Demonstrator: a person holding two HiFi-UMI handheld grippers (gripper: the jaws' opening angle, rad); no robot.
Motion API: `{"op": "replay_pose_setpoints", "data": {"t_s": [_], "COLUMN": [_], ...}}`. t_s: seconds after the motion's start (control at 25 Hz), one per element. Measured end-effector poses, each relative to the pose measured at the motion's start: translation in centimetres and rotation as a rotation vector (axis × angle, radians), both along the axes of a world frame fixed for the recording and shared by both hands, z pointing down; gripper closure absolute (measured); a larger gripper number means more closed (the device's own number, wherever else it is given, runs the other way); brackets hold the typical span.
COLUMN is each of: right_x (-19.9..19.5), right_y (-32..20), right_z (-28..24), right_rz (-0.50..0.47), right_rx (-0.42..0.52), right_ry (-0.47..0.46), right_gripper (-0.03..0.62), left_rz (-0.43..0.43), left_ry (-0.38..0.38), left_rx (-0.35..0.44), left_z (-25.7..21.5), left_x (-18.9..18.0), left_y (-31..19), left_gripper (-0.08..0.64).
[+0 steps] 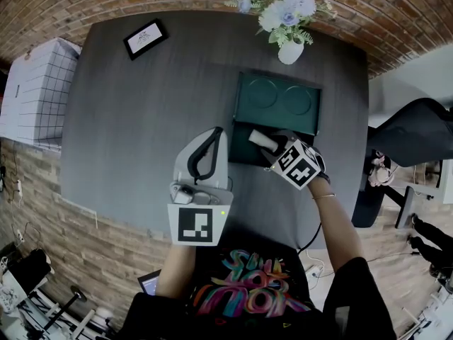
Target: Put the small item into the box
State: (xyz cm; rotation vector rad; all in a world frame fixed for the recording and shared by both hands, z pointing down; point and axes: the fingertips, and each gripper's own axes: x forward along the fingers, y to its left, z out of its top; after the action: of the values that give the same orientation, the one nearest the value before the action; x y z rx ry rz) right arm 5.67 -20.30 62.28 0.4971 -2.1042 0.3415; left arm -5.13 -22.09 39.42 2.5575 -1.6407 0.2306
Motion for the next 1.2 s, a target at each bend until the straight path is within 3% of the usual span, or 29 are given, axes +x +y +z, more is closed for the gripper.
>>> {"op": "replay_pose_setpoints", "data": {"t_s": [0.2, 0.68, 0.92, 1.2], "right_x": [0.0, 0.2, 0.2, -0.5], "right_y": [0.4, 0.6, 0.3, 0.1], "right_z": [0.4, -0.3, -2.5, -8.0], "right_rz": [0.009, 0.051, 0.092, 0.165], "right_rx": [-0.054, -0.073, -0.003, 0.176], "right_ry": [0.004, 0.019, 0.024, -0.039], "right_gripper": [0.430, 0.383, 0.374, 0.376], "left_rz": [-0.001, 0.001, 0.006, 0.009], "left_ry": [-0.001, 0.020, 0.030, 0.043], "left_rx": [0.001, 0.017, 0.029, 0.058], "left_z": [-0.1, -0.7, -1.4, -2.6], "left_x": [-0.2, 0.1, 0.3, 0.2], "left_y": [0.1, 0.4, 0.7, 1.5], "left_gripper": [0.558, 0.558, 0.558, 0.558]}}
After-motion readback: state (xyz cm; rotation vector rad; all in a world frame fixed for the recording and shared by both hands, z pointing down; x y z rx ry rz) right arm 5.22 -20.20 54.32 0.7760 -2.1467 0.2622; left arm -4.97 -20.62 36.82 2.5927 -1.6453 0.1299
